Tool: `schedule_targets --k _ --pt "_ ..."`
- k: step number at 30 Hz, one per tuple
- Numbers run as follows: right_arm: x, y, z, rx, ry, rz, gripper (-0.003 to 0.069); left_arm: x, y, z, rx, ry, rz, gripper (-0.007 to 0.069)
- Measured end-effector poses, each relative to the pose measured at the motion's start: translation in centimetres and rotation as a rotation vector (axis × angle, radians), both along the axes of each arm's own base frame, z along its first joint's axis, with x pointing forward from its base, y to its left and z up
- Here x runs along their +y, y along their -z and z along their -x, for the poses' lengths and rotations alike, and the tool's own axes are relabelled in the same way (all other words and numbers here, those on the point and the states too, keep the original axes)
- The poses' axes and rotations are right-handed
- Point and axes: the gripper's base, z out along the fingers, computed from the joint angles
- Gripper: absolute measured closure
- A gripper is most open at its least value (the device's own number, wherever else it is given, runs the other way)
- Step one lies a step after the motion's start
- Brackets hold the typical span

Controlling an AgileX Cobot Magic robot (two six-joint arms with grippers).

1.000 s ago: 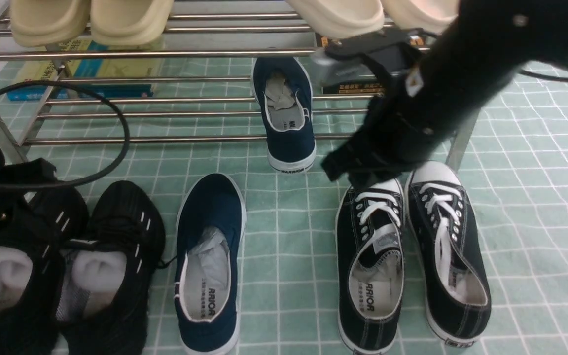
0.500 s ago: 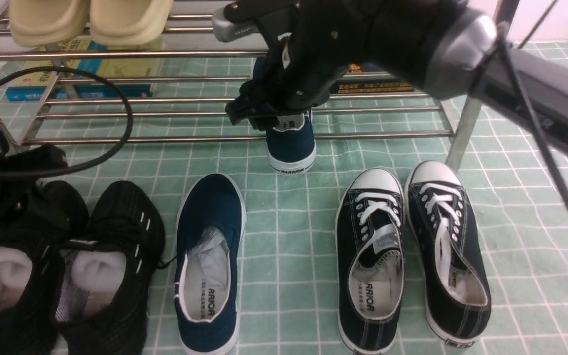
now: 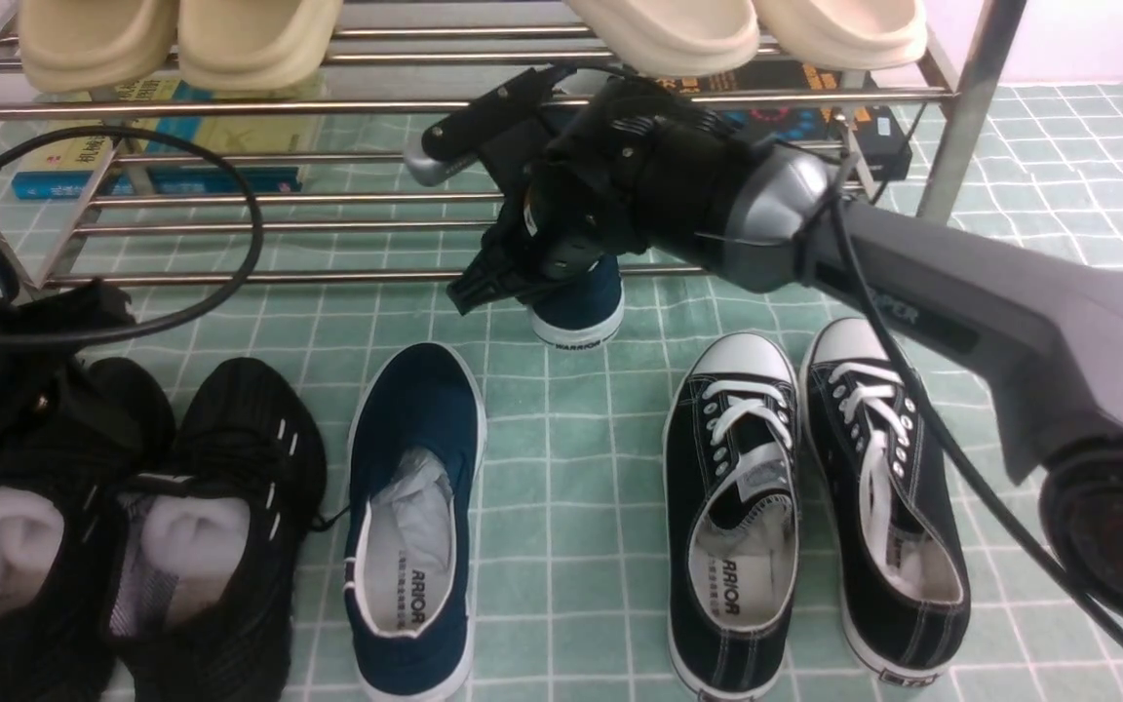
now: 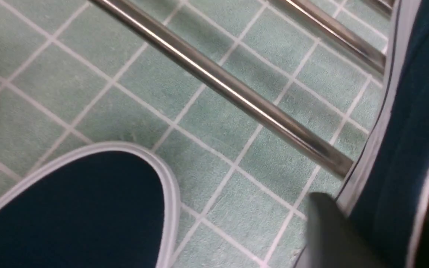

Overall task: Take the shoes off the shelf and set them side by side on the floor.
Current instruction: 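Grasp a shoe standing on the lower shelf of the shoe rack with the left gripper, then set the held shoe down on the floor in front of the rack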

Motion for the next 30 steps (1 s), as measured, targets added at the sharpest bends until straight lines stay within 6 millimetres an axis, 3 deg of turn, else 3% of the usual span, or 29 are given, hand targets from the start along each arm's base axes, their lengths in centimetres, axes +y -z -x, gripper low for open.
schedule_targets --k 2,3,8,11,15,17,23,30 --pt "0.1 -0.4 0.4 0.021 0.005 -0.003 0.0619 0.0 0.0 0.0 -0.002 0.004 -0.002 0.0572" --pt "0.1 -0.6 0.8 0.042 0.009 0.005 0.0629 0.0 0.0 0.0 -0.002 0.005 -0.005 0.0571" --pt "-0.4 -4.2 4.8 0.193 0.029 0.073 0.0627 0.1 0.0 0.0 -0.002 0.007 -0.014 0.0571" --pt "-0.7 -8.0 8.7 0.247 0.009 0.114 0.0627 0.1 0.0 0.0 -0.001 0.008 -0.015 0.0566" --pt "0.2 -10.2 11.6 0.240 -0.036 0.093 0.0627 0.1 0.1 0.0 0.000 0.010 -0.022 0.0559" --pt "0.8 -10.0 12.2 0.244 -0.040 0.087 0.0627 0.1 0.1 0.0 0.000 0.010 -0.022 0.0557" --pt "3.2 -5.2 14.6 0.376 0.001 0.129 0.0627 0.1 0.1 0.1 0.005 0.013 -0.020 0.0552" --pt "2.2 -1.7 14.2 0.392 0.108 0.174 0.0627 0.1 0.1 0.1 0.010 0.016 -0.019 0.0542"
